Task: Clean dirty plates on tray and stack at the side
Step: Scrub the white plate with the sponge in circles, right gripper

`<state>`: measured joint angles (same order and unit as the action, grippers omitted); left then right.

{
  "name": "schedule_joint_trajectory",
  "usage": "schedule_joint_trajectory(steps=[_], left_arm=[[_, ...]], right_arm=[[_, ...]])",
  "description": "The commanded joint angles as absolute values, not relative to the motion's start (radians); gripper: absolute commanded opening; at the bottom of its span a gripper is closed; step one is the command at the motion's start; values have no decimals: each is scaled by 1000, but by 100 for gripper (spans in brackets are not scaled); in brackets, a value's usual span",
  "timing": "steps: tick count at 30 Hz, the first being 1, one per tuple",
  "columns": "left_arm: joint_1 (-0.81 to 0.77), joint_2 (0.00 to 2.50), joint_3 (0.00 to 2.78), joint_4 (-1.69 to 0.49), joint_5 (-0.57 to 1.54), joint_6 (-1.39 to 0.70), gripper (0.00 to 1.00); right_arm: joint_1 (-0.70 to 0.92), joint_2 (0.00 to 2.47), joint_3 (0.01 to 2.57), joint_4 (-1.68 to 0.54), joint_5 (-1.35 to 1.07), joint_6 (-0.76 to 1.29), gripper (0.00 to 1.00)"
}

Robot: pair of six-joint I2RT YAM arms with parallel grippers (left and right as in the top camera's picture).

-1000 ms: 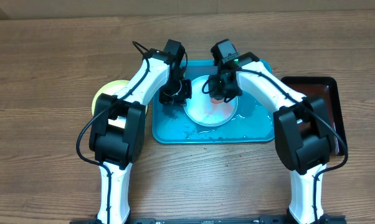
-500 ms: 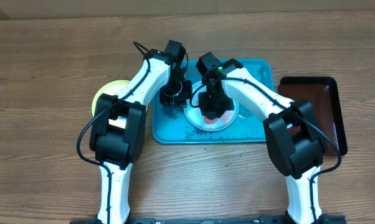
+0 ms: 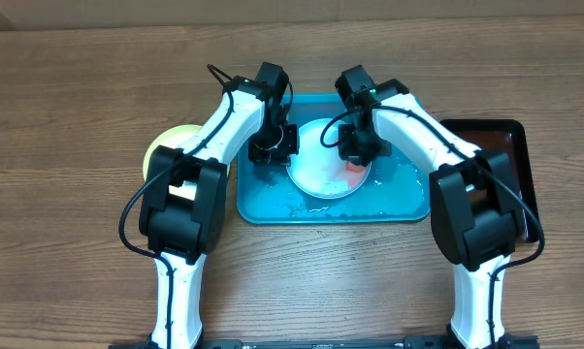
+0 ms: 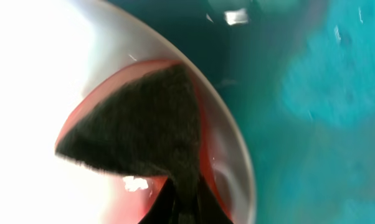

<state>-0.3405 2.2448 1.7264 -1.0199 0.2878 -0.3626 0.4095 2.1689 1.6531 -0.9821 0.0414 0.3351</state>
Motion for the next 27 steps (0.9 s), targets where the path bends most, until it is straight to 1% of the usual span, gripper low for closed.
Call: schedule_joint_trajectory(steps=[1,4,8,12,16,22,27], left_arm=[[-346,2262,1721,-1019,289,-344,4],[-346,2262,1721,-1020,289,-344,4],[-346,2262,1721,-1019,289,-344,4],[-346,2262,1721,-1019,289,-344,4],[-346,2262,1721,-1019,289,-344,4],[-346,2262,1721,-1020,289,-344,4],[-346,2262,1721,-1020,289,-344,4]], right_arm=[[459,2172,1668,-907,8,310,5],[492,2172,1668,-866,-62,309,7],[530,2172,1668,-872,-159,310,8],[535,2172,1668,-928,-220,311,6],[517,2172,1668,-1018,-221,313,4],[450,2172,1669,-1124,-83,314,4],[389,2172,1669,-1097,61,314,4]])
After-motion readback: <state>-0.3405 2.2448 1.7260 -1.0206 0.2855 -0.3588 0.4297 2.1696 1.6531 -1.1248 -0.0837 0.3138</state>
